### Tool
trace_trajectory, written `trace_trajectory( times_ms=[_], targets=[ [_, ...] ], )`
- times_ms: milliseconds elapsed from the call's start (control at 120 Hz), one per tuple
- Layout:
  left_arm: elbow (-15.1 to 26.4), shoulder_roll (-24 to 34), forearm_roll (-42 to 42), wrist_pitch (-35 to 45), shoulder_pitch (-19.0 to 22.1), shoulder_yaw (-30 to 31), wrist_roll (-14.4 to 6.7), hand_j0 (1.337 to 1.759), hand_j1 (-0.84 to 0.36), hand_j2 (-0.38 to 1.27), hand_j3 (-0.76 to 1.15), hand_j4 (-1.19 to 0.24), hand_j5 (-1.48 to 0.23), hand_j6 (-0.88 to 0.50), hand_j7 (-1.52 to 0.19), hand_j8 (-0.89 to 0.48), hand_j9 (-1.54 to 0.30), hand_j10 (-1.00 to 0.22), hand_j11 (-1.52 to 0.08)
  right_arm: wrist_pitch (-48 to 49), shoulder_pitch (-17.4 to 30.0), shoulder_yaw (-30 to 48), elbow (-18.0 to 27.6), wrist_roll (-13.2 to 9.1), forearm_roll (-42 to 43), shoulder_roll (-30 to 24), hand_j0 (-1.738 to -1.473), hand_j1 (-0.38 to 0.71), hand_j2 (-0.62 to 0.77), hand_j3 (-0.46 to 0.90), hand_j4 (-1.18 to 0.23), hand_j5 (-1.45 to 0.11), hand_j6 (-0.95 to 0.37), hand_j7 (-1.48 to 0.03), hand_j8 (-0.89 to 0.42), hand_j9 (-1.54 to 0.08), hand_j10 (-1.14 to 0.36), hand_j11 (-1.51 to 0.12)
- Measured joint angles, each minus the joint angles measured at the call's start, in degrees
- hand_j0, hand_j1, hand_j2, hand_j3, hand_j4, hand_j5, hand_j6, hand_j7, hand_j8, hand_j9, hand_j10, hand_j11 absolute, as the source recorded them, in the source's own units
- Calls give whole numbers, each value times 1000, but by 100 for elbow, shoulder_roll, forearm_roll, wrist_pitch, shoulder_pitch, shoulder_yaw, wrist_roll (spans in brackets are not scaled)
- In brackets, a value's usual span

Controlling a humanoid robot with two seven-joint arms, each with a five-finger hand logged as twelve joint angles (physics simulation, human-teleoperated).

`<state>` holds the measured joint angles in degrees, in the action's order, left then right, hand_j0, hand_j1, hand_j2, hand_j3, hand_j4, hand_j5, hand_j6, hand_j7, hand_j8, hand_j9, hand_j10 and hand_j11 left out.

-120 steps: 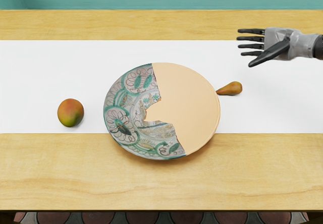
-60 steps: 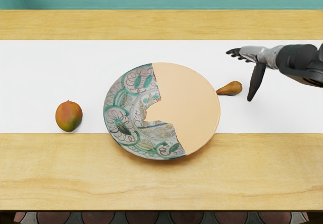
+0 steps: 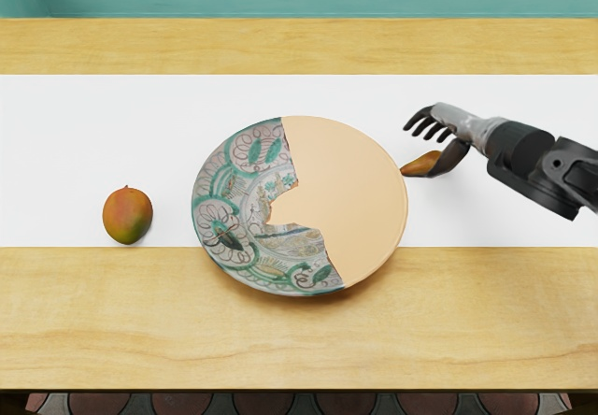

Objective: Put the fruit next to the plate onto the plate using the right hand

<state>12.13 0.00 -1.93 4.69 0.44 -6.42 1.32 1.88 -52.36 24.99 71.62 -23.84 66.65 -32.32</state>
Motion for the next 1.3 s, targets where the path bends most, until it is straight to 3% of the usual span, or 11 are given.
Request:
trace_trajectory(
  times_ms=[767,1017,1225,1300],
  targets=[
    [2,0,-8,-3,0,8,0,1658,349,0,0,0,0,0,0,0,0,0,0,-1336,97,-795,-150,10,205,280,-1658,179,-85,0,-445,-574,-445,-575,-445,-574,-443,-575],
    [3,0,-9,-3,0,8,0,1658,349,0,0,0,0,0,0,0,0,0,0,-1367,101,-804,-235,10,216,382,-1658,206,-83,0,-481,-594,-474,-607,-483,-593,-564,-608],
    [3,0,-8,-3,0,8,0,1658,349,0,0,0,0,0,0,0,0,0,0,-1364,144,-807,-410,16,216,461,-1657,302,-154,0,-496,-630,-494,-635,-424,-636,-439,-648],
    [2,0,-8,-3,0,7,0,1658,349,0,0,0,0,0,0,0,0,0,0,-1366,168,-807,-464,20,220,499,-1657,368,-83,0,-502,-633,-500,-640,-375,-647,-409,-664]
  ],
)
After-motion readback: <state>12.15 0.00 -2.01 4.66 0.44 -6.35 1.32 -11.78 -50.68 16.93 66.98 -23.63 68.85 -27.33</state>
